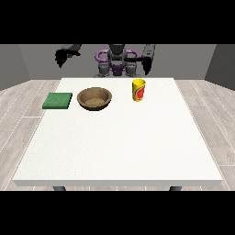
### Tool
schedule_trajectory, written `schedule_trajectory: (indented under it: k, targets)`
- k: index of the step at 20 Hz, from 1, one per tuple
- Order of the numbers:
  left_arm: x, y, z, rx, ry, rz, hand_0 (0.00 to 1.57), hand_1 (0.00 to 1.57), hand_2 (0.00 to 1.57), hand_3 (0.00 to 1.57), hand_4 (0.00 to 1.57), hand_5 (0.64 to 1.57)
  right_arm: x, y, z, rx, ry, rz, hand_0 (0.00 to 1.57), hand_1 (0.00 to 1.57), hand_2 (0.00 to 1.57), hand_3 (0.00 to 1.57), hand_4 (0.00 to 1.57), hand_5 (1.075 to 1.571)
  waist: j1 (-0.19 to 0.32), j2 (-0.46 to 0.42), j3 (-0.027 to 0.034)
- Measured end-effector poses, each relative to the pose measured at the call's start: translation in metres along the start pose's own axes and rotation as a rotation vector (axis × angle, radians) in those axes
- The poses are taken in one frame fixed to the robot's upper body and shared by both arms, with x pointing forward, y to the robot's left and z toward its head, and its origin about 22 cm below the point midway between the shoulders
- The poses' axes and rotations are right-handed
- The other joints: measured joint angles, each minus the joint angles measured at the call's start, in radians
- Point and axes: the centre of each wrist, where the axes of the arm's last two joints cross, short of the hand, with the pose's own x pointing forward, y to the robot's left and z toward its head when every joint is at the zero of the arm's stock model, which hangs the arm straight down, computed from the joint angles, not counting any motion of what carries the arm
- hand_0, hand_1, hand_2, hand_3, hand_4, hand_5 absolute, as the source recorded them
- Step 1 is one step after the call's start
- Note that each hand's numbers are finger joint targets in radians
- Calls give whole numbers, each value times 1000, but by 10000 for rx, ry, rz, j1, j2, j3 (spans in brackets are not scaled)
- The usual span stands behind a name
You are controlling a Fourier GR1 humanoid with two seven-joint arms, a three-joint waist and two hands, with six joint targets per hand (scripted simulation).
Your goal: Pick the cup and pour the ball into the bowl, then pick the bowl and place it on the pad
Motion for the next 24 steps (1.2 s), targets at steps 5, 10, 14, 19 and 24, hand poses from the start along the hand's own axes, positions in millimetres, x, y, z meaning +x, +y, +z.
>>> schedule_trajectory:
  k: [5, 10, 14, 19, 24]
  targets:
    - [-28, 15, -12, 325, -59, -318, 0, 0, 0, 0, 0, 1454, -5, -9, 0, 184, -268, 66, 0, 0, 0, 0, 243, 1571, -202, 257, -3]
    - [-53, 18, -20, 481, -146, -499, 0, 0, 0, 0, 0, 1490, -9, -19, -6, 305, -385, -8, 0, 0, 0, 0, 254, 1571, -320, 488, -3]
    - [-69, 23, -24, 773, -28, -782, 613, 613, 0, 0, 0, 1462, -8, -27, -6, 493, -519, 16, 0, 0, 0, 0, 269, 1570, -579, 697, -4]
    - [-87, 16, -20, 1277, -178, -1732, 1296, 1296, 1571, 1571, 1148, 1561, 5, -31, -13, 1007, -981, -20, 0, 0, 0, 0, 217, 1570, -1138, 1283, -4]
    - [-95, 14, -17, 1303, -385, -2783, 1304, 1304, 1571, 1571, 1205, 1556, 15, -60, -16, 741, -943, -176, 0, 0, 0, 0, 343, 1569, -1083, 1165, 21]
